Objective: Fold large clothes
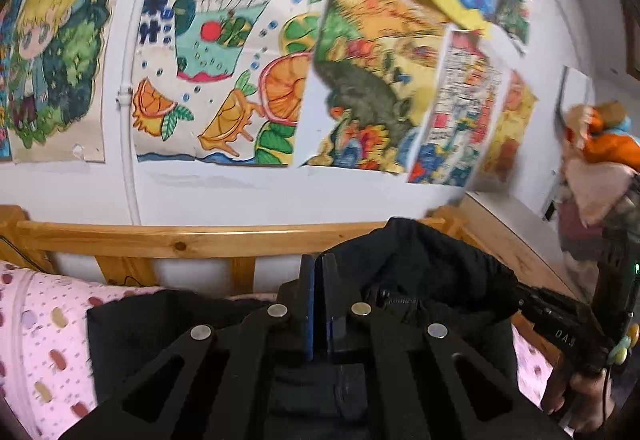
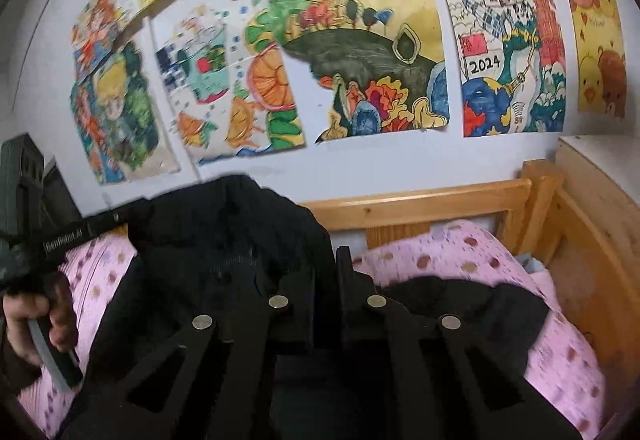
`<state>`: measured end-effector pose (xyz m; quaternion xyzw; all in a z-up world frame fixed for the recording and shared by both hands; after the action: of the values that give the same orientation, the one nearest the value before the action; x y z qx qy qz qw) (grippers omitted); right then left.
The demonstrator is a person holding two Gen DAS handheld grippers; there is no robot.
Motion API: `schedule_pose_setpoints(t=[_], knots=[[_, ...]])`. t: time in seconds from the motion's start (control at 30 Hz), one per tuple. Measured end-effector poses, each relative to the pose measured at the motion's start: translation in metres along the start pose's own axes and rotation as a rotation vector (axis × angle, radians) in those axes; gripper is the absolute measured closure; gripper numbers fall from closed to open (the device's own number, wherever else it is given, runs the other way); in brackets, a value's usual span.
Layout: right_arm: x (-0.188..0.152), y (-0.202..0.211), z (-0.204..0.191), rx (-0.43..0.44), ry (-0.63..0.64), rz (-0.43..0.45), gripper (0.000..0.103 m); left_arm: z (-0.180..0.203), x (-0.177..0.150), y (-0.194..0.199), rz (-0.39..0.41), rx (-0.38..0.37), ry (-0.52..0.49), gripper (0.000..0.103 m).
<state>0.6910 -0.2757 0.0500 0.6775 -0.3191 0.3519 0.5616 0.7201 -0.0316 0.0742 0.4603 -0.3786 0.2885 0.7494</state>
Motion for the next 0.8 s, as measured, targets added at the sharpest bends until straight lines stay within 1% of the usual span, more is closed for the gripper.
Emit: schedule_pose_setpoints(t=[0.13,0.2,0.3,0.33,0.43,0.53,0.6,0.7,0.8], knots=[[-0.023,0.043,-0.004,0.012,0.062,-0.019,0.096,0.014,-0.021,0.046,-0.014,-0.021,-0.074,0.099],[-0.038,0.063,-0.008,0.019,0.109,-0.030,0.097,0.016,-0.034,0.063,-0.039,-0.023,-0.088,0.099],[-0.059,0.084,-0.012,0.024,0.161,-0.057,0.097,0.014,-0.059,0.086,-0.088,-0.022,-0.113,0.099],[-0.067,0.090,-0.013,0.025,0.178,-0.065,0.097,0.014,-0.070,0.091,-0.116,-0.018,-0.123,0.099],[-0.091,0.102,-0.019,0.021,0.241,-0.094,0.097,0.014,-0.104,0.100,-0.190,-0.006,-0.141,0.099],[-0.112,0.113,-0.025,0.002,0.294,-0.111,0.097,0.015,-0.134,0.106,-0.233,-0.004,-0.142,0.099],[-0.126,0.116,-0.027,-0.023,0.335,-0.125,0.097,0.017,-0.151,0.105,-0.252,-0.003,-0.163,0.099],[-0.143,0.108,-0.031,-0.067,0.396,-0.152,0.098,0.016,-0.166,0.099,-0.270,0.005,-0.174,0.099],[-0.154,0.089,-0.030,-0.088,0.401,-0.193,0.097,0.013,-0.176,0.087,-0.284,0.023,-0.160,0.099]])
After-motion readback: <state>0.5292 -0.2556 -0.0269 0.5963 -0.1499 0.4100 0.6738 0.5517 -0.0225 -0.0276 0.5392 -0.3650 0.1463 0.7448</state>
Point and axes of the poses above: each gripper's, at about its wrist camera, not at the fingertips, and y roughly against the way its jaws point, z to its right, x to its top, the point moved 2 cm from there along -y, roughly the way its jaws point, and after that the axes turned 7 degrees about -x, right-handed, at the moved point
